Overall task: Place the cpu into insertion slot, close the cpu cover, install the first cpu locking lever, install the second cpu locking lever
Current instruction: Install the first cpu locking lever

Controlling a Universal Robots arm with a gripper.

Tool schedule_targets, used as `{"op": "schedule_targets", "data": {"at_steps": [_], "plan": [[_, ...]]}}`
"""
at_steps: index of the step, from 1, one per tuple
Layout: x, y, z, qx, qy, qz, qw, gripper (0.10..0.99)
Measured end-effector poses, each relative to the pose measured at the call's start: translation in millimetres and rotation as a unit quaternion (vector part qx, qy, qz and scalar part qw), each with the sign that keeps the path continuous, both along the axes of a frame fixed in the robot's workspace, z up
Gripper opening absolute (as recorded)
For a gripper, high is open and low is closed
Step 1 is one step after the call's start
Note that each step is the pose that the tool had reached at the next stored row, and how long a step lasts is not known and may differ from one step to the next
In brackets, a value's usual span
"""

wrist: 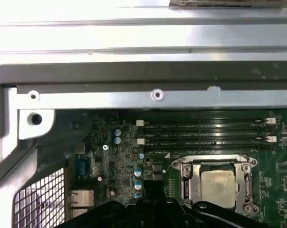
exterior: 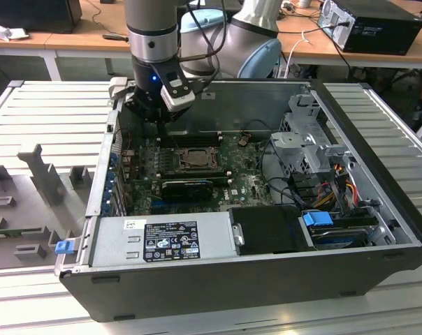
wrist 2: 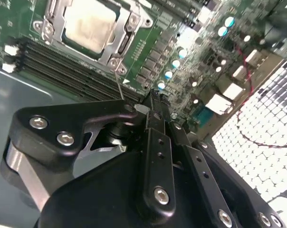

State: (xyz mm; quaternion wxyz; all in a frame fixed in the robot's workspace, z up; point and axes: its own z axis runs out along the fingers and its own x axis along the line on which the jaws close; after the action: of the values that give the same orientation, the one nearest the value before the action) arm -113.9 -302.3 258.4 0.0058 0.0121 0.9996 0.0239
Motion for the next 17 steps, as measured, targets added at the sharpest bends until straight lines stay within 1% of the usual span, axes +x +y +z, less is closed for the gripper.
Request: {"op": "schedule_targets", "data": {"at_steps": [2, 7, 11, 17], "plan": [[-0.1, 4.4, -0.6, 0.0, 0.0, 0.0, 1.0, 0.106], [0.0, 10.6, -0.7, 0.0, 0.0, 0.0, 1.0, 0.106], [7.4, 11.3, -0.8, 0.0, 0.0001, 0.0, 1.0, 0.106], [10.1, 11.3, -0.9, 0.0, 0.0, 0.0, 1.0, 0.106]]}}
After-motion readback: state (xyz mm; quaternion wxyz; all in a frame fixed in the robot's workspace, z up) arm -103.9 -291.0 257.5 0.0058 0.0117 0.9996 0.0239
